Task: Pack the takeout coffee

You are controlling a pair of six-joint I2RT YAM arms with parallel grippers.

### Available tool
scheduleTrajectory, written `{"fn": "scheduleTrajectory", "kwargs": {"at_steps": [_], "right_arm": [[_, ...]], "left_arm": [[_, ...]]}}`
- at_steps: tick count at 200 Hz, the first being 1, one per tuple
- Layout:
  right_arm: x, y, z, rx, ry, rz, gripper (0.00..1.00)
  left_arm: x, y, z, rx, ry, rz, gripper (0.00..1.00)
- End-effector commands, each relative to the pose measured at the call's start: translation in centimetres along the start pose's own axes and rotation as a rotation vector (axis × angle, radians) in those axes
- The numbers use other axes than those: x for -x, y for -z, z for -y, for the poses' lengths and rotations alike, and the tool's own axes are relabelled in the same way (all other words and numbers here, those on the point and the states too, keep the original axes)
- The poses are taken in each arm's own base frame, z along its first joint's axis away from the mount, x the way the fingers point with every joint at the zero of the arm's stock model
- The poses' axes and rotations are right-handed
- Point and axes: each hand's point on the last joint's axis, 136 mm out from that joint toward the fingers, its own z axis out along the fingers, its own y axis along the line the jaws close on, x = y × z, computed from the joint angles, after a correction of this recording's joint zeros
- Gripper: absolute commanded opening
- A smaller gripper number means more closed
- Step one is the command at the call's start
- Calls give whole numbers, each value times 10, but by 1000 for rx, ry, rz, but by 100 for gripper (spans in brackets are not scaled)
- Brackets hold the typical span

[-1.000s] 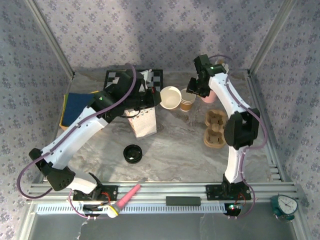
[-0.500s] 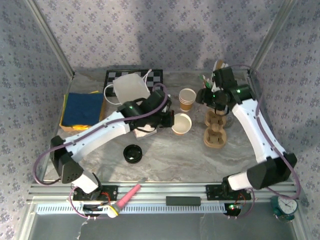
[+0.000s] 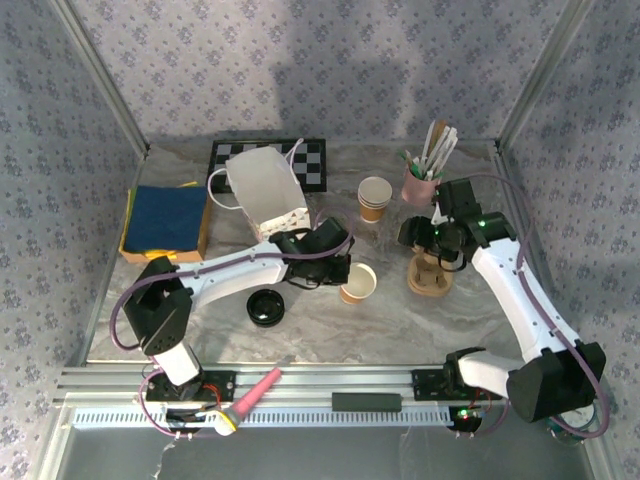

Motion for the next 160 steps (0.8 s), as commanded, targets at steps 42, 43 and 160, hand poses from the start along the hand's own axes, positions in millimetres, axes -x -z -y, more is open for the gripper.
{"fn": "scheduleTrajectory", "kwargs": {"at_steps": [42,43,160], "right_arm": [[1,2,-9,44,3,21,73],[1,2,-9,44,4,21,73],[-30,-2,-80,59,236,21,72]], "left_arm": [[3,-8,7,-28,3,8,19],[3,-7,7,-28,3,8,20],[-15,123,-81,195,174,166,43]]}}
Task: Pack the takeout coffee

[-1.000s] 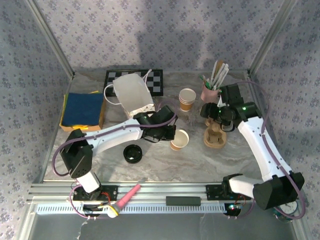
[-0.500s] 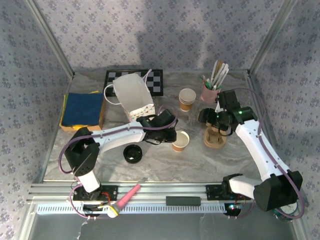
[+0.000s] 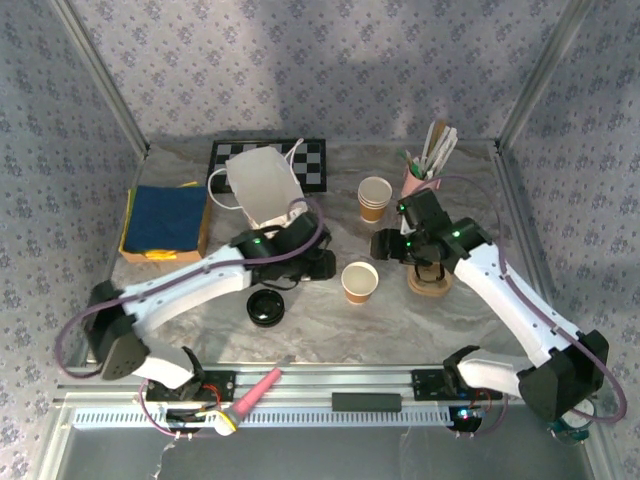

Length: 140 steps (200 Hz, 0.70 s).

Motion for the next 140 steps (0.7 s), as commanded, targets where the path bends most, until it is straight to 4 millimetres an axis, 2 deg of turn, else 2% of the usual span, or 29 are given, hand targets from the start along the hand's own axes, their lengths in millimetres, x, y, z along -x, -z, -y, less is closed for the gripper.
{"fn": "scheduleTrajectory", "kwargs": {"at_steps": [1,21,24,33,50,69,98,140], "right_arm": [[10,1,-15,-13,15,43,72],[5,-6,-29,-15,62,38,72],[13,0,-37,0,69,62,72],[13,-1,-45,2,89,69,72],[13,-4,-57,18,118,71,73],[12,-10,-64,16,136,61,73],[12,-15,-69,13,152,46,73],[10,-17,-64,-9,153,46,73]], "left_arm": [[-16,27,-61,170,89,19,43],[-35,38,-100,243,152,17,39],[-38,39,-105,253,164,13,38],[-47,41,-124,291,204,-2,36],[-61,39,-153,337,272,-30,35],[-68,29,-174,344,339,-52,35],[-71,10,-184,311,398,-86,35],[-76,-1,-186,337,378,-133,33]]}}
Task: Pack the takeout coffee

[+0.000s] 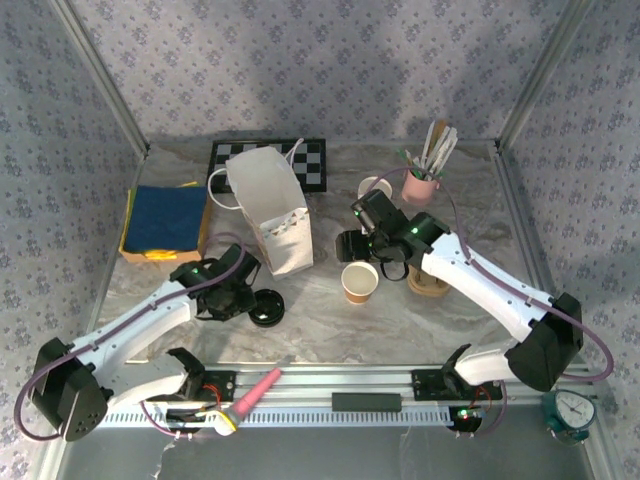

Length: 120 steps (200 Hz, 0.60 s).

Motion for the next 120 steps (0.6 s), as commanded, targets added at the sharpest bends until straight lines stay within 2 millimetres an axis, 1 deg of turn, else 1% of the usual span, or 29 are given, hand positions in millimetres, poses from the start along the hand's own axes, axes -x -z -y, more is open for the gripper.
{"fn": "scheduleTrajectory", "kwargs": {"at_steps": [1,29,56,65,92,109,120], "right_arm": [[6,5,1,-21,-4,25,73],[2,2,4,-32,-9,14,73],[1,-2,6,-35,-15,6,73],[2,-2,7,-36,-16,6,73],[2,-3,7,-36,-21,6,74],[2,-3,7,-38,-21,4,74],[2,-2,8,-40,-21,5,74]], "left_arm": [[-3,-4,7,-23,-22,-32,33],[-6,-7,11,-49,-24,-44,33],[-13,-16,6,-37,-24,-74,30],[-14,-17,5,-32,-26,-79,28],[-14,-19,4,-24,-33,-78,26],[-14,-20,4,-19,-37,-79,19],[-13,-20,5,-18,-38,-79,18]]}}
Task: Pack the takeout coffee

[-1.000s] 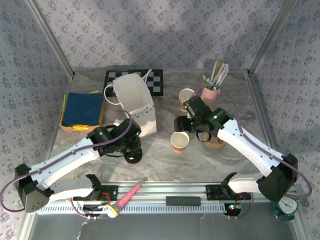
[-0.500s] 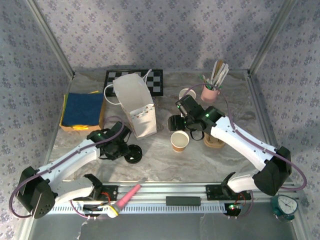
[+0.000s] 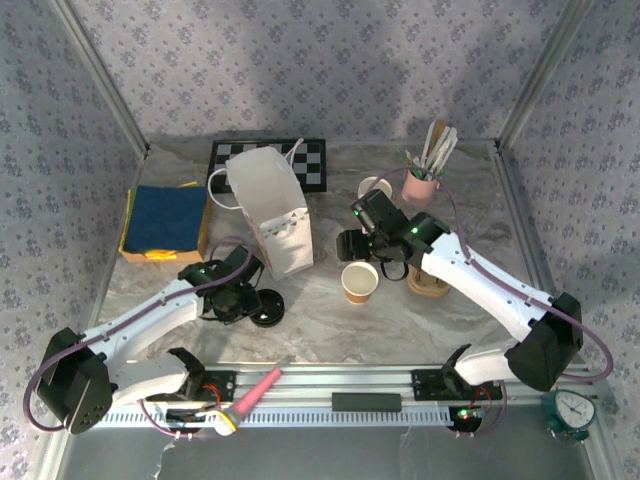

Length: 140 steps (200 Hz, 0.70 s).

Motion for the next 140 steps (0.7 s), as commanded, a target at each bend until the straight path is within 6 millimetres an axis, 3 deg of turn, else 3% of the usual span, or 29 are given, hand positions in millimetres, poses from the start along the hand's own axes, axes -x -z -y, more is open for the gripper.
{"fn": "scheduleTrajectory", "kwargs": {"at_steps": [1,34,74,94,129,140], "right_arm": [[0,-2,5,-27,-19,-2,74],[-1,-1,7,-32,-20,-3,74],[-1,-1,9,-29,-34,0,74],[0,1,12,-26,-49,10,75],[9,11,12,34,-96,52,76],[1,5,20,42,-117,33,76]], "left_arm": [[-1,-3,-1,9,-10,-14,18],[0,1,-1,13,-15,-5,8],[8,21,7,-27,-20,32,1],[12,34,21,-105,-15,55,0],[19,58,63,-318,-18,86,0],[19,64,76,-367,-25,91,0]]}}
